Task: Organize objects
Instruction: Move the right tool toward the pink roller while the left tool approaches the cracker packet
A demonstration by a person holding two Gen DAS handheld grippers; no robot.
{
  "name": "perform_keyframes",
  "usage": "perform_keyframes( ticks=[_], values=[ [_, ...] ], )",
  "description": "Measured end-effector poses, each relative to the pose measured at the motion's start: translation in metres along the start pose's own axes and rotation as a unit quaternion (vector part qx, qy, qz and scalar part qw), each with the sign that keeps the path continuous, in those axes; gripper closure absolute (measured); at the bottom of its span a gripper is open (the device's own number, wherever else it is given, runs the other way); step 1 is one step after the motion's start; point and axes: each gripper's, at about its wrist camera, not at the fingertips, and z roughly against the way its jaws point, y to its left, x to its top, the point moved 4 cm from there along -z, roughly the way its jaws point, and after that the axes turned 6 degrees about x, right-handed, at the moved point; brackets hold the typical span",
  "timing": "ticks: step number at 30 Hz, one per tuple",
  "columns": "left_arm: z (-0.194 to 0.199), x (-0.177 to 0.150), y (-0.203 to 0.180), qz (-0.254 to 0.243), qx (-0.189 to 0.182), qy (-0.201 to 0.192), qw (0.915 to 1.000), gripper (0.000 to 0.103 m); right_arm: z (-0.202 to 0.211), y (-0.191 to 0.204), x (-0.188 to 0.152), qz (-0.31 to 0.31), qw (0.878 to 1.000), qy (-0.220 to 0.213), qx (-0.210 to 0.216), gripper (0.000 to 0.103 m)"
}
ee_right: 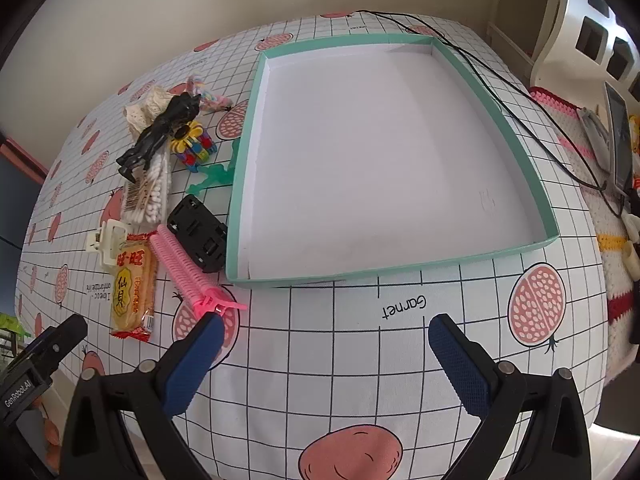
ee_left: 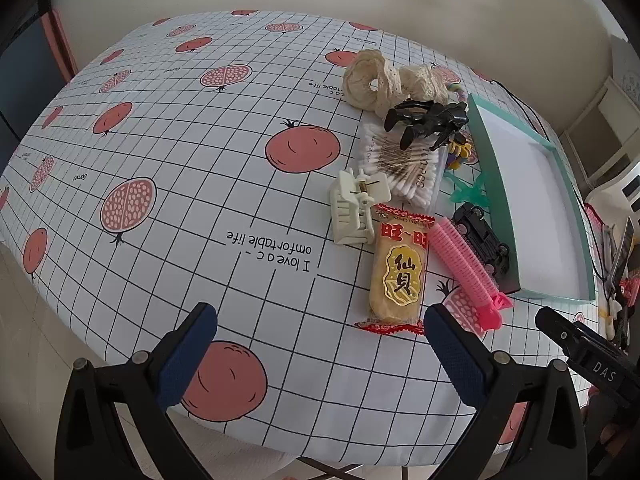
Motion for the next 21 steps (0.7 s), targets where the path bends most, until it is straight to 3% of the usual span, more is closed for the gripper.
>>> perform_keyframes(
  ticks=[21],
  values=[
    [0.01,0.0,-0.003,0.032,-0.007,0.006,0.9994,0.0,0.006,0.01,-0.011,0.011,1.0,-0.002,0.008,0.0]
  ],
)
